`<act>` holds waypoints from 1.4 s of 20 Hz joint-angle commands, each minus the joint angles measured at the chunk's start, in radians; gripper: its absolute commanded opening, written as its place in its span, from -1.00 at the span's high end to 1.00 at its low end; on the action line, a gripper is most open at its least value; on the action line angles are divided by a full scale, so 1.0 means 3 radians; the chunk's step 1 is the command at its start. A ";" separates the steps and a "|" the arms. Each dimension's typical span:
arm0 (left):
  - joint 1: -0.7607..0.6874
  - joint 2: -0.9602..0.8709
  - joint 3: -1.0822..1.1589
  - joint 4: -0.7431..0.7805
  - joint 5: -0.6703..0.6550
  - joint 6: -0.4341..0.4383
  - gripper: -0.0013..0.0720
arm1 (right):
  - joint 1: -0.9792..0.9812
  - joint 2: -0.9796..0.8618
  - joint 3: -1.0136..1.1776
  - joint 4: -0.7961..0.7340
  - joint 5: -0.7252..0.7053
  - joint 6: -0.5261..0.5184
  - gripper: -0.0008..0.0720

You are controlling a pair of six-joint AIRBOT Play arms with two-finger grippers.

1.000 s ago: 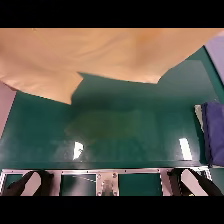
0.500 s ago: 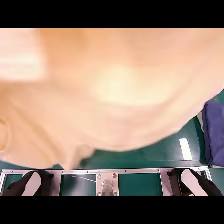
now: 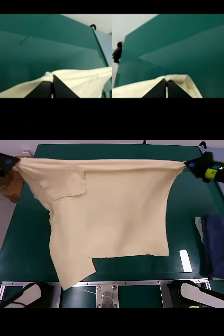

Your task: Fold the shirts.

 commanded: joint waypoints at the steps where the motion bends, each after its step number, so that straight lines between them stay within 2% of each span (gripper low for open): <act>1: -0.0251 -0.0825 -0.0184 -0.0149 0.0401 0.0446 0.91 | 0.0186 -0.0837 0.0031 -0.0001 -0.0305 -0.0075 0.93; 4: -0.0568 -0.1498 0.0305 -0.0134 0.0816 0.0488 0.91 | 0.0212 -0.1396 0.0492 0.0072 -0.0319 -0.0058 0.94; 8: -0.0697 -0.2120 0.1111 0.0079 0.0872 0.0061 0.91 | 0.0231 -0.1874 0.1022 0.0139 -0.0317 0.0081 0.93; 14: -0.0718 -0.2262 0.1581 0.0540 0.0941 -0.0378 0.91 | 0.0251 -0.2065 0.1545 0.0139 -0.0331 0.0145 0.94; 18: -0.0718 -0.2263 0.1715 0.0579 0.0956 -0.0472 0.91 | 0.0252 -0.2065 0.1695 0.0135 -0.0340 0.0209 0.94; 23: -0.0708 -0.2267 0.1717 0.0739 0.0698 -0.0464 0.91 | 0.0282 -0.2080 0.1695 0.0114 -0.0215 0.0202 0.93; 25: -0.0688 -0.2266 0.1717 0.1071 0.0298 -0.0556 0.91 | 0.0267 -0.2075 0.1695 -0.0098 0.0128 0.0206 0.94; 28: -0.0688 -0.2266 0.1715 0.1606 -0.0182 -0.0825 0.91 | 0.0253 -0.2074 0.1651 -0.0791 0.0754 0.0519 0.94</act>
